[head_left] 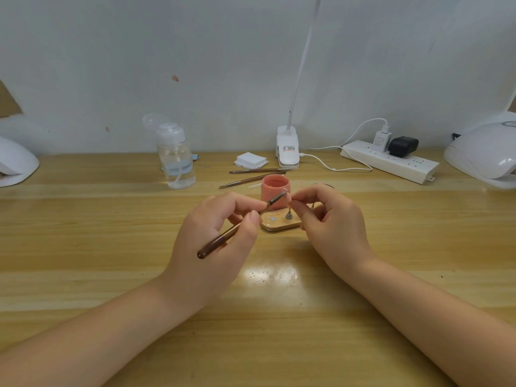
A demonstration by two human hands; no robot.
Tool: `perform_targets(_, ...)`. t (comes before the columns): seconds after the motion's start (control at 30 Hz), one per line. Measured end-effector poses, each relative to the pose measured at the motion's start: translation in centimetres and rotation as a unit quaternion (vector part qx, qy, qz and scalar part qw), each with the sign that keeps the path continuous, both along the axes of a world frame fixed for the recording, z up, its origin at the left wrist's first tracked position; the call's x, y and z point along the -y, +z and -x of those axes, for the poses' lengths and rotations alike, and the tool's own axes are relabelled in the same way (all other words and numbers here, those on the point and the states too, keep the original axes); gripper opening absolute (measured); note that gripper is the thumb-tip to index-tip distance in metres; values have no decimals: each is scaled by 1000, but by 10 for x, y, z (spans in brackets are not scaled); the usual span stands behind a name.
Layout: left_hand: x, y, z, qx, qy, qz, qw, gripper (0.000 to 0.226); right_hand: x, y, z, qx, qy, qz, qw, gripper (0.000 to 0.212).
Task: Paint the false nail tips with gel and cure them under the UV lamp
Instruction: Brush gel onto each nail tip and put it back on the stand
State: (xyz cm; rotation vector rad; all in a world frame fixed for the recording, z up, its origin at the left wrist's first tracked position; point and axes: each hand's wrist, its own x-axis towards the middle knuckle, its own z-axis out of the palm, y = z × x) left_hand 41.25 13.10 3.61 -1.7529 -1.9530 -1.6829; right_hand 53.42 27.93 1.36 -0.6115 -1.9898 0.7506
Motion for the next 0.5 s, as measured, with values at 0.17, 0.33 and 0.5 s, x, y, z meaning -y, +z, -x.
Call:
perform_targets(0.17,3,1,0,-23,-16,-12,1000,22,-1,-2,1,-7,-9,7,1000,8)
perform_targets(0.33,1,3,-1,19,-16,-29,999,17,-2,-2,1,-2,-6,3,1000,2)
perform_targets(0.5,2,1,0,13,-34,-13,999,19,-1,-2,1,-4,-4,5,1000,14)
